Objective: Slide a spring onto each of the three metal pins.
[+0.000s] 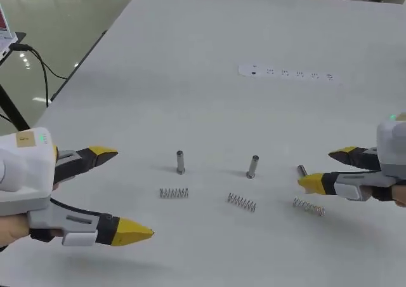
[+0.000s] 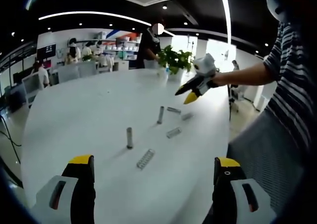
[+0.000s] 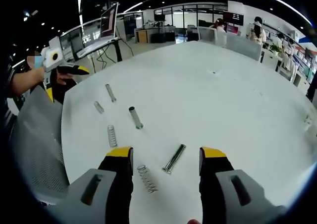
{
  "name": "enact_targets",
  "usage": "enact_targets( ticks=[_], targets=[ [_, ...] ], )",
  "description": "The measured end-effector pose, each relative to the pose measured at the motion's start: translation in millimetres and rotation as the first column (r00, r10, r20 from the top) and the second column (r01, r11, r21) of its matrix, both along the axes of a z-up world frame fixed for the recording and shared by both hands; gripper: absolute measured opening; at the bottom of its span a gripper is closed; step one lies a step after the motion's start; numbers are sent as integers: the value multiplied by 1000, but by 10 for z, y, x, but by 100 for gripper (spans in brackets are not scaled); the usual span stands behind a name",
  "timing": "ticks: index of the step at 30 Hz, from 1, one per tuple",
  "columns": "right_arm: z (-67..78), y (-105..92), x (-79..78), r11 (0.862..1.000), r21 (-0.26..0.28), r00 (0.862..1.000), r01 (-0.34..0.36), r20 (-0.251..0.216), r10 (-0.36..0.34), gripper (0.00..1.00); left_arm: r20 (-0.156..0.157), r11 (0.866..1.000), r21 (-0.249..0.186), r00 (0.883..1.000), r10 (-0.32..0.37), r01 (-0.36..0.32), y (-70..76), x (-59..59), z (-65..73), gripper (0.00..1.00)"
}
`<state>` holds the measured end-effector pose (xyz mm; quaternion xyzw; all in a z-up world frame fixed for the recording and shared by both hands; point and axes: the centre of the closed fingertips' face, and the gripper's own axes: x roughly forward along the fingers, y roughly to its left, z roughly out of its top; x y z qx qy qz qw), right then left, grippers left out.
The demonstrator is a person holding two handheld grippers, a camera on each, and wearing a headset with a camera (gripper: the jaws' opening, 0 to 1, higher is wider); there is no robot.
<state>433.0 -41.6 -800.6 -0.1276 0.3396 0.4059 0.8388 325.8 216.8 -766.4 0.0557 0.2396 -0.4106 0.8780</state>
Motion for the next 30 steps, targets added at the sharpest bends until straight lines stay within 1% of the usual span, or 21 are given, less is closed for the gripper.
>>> enact_targets(
  ticks=[1, 4, 7, 10, 11, 12, 14, 15, 16, 18, 22, 24, 25, 26, 27, 29, 30],
  targets=[
    [-28, -6, -6, 1000, -7, 1000, 10, -23, -10, 50, -1, 1000, -1, 1000, 2, -2, 3, 0, -1, 98],
    [-85, 1, 33, 1000, -19, 999, 21, -43, -22, 46, -2, 1000, -3, 1000, 4, -4, 8, -2, -3, 98],
    [-114, 2, 75, 999, -26, 997, 35, -61, -37, 41, -4, 1000, -1, 1000, 2, -2, 14, -1, -4, 98],
    [-141, 15, 108, 998, -26, 995, 49, -82, -51, 39, -4, 1000, -2, 1000, 4, -4, 20, 8, 0, 98],
    [-165, 10, 125, 998, -34, 994, 57, -95, -60, 38, -6, 1000, -1, 1000, 4, -4, 21, 9, -4, 98],
    [-170, 17, 138, 998, -36, 994, 55, -94, -58, 37, -7, 1000, 0, 1000, 3, -3, 21, 8, -7, 98],
    [-206, 5, 159, 997, -52, 992, 64, -108, -69, 34, -7, 1000, 2, 1000, 1, -1, 17, 8, -11, 98],
    [-214, 9, 169, 997, -52, 992, 63, -108, -68, 32, -8, 1000, 2, 1000, 0, 0, 14, 7, -12, 98],
    [-231, 14, 171, 997, -52, 991, 60, -117, -65, 31, -8, 1000, 2, 1000, 0, 0, 12, 7, -14, 98],
    [-275, 21, 168, 996, -50, 986, 70, -147, -77, 31, -7, 1000, 4, 1000, 2, -2, 15, 12, -18, 98],
    [-308, 30, 201, 993, -32, 977, 111, -179, -115, 26, -6, 1000, 6, 1000, 8, -8, 25, 22, -21, 98],
    [-334, 14, 218, 990, -29, 969, 141, -202, -144, 24, -5, 1000, 6, 1000, 9, -9, 27, 24, -20, 98],
    [-353, 3, 226, 988, -27, 965, 149, -214, -152, 23, -6, 1000, 7, 1000, 8, -8, 29, 23, -21, 98],
    [-364, 5, 225, 989, -20, 964, 147, -219, -148, 23, -7, 1000, 7, 1000, 7, -7, 30, 21, -22, 98],
    [-391, -4, 218, 987, -19, 959, 157, -237, -157, 22, -8, 1000, 7, 1000, 7, -7, 31, 20, -23, 98],
    [-418, -23, 220, 985, -24, 954, 169, -246, -170, 20, -7, 1000, 8, 1000, 10, -10, 37, 19, -24, 98],
    [-417, -20, 220, 985, -19, 954, 169, -247, -169, 19, -8, 1000, 7, 1000, 11, -11, 38, 18, -24, 98]
  ],
)
